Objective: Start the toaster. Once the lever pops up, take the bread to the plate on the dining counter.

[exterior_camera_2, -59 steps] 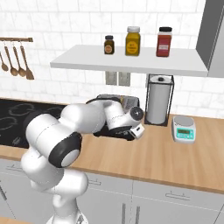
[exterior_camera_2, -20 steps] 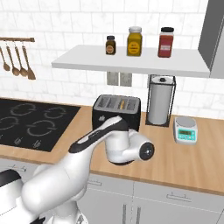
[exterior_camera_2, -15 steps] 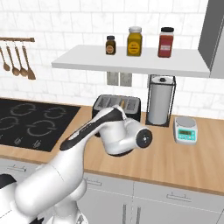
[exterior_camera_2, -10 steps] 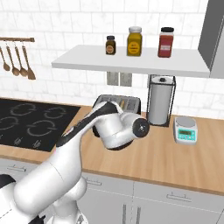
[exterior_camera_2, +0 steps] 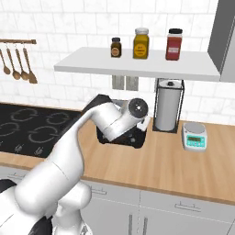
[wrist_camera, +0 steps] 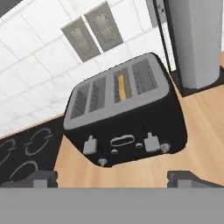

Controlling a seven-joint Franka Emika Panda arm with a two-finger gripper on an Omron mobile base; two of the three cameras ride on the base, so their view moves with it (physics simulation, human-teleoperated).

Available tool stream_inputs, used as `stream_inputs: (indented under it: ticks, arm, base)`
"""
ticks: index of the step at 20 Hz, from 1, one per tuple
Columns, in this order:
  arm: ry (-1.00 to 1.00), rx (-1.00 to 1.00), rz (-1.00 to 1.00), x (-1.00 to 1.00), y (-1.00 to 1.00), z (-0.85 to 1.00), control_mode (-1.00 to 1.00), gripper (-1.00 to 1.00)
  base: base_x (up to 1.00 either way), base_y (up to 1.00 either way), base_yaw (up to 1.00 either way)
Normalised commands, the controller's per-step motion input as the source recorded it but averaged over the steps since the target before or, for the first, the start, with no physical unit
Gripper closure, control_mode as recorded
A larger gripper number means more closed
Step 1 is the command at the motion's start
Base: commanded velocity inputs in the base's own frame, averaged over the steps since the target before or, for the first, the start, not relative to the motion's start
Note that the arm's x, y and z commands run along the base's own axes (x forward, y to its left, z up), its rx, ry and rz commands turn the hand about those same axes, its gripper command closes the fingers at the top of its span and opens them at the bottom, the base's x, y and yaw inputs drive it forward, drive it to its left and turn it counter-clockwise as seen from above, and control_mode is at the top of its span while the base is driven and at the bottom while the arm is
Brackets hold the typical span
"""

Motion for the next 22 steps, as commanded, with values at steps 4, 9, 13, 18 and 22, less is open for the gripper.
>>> stream_inputs:
  ticks: [4, 9, 13, 18, 22]
  arm:
    - [0.04, -0.24, 0.05, 0.24, 0.18, 0.72, -1.0, -1.0]
    - [0.14, -0.13, 0.02, 0.33, 0.26, 0.15, -1.0, -1.0]
    - [0.11, -0.02, 0.0, 0.33, 0.12, 0.0, -1.0, -1.0]
    - [0.02, -0.01, 0.0, 0.25, 0.07, 0.0, -1.0, -1.0]
    - [0.0, -0.05, 0.0, 0.25, 0.12, 0.0, -1.0, -1.0]
  base:
    - [0.0, 0.0, 0.0]
    - [0.0, 0.0, 0.0]
    - [0.0, 0.0, 0.0]
    - [0.0, 0.0, 0.0]
    - [0.0, 0.0, 0.0]
